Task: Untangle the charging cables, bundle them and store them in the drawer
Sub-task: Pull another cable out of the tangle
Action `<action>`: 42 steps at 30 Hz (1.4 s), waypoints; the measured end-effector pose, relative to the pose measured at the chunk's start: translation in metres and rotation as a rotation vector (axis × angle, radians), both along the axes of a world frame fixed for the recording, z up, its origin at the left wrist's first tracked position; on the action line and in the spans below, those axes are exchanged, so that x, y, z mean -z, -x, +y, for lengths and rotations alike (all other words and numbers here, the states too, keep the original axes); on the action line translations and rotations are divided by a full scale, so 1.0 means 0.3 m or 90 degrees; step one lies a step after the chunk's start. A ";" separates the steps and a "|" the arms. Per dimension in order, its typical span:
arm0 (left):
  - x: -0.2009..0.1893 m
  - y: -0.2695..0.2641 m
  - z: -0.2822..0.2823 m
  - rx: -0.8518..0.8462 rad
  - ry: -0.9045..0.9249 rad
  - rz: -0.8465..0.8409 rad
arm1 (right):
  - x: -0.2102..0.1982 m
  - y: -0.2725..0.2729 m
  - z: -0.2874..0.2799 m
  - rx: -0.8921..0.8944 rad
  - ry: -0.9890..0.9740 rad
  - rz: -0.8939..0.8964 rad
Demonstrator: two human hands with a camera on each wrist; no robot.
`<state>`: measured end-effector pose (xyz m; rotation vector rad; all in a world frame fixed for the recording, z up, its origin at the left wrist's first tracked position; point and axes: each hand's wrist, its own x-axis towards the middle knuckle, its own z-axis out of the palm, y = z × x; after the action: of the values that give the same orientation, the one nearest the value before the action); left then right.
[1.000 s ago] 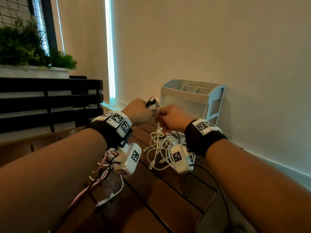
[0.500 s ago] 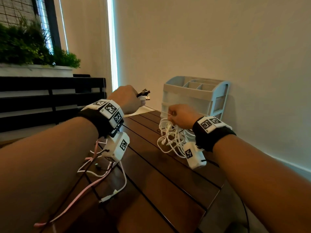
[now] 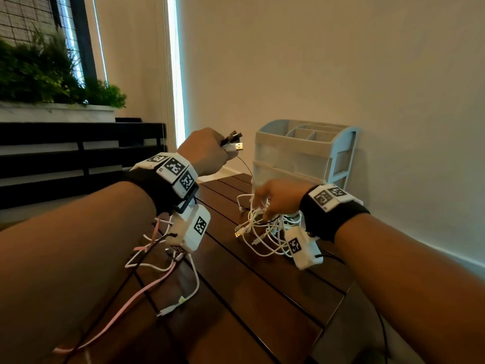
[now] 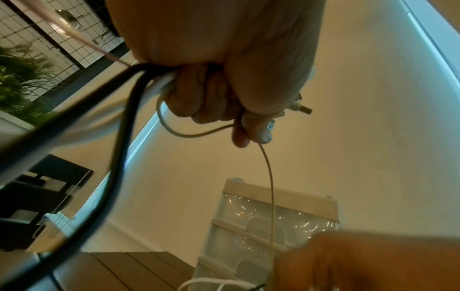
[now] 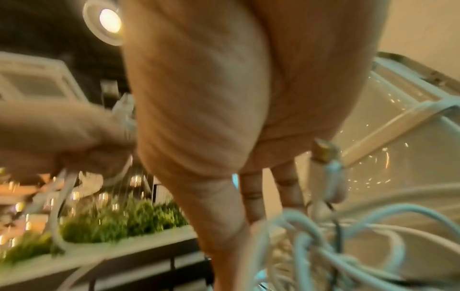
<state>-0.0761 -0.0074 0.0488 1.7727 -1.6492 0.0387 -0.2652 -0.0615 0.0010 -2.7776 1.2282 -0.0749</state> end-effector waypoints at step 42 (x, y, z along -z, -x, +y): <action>0.161 0.125 -0.027 0.068 -0.155 0.035 | -0.012 -0.024 0.028 0.041 0.156 -0.110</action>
<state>-0.1137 -0.0156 0.0005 1.8396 -1.7662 -0.2679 -0.2581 -0.0530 0.0047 -2.8559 1.3439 -0.4921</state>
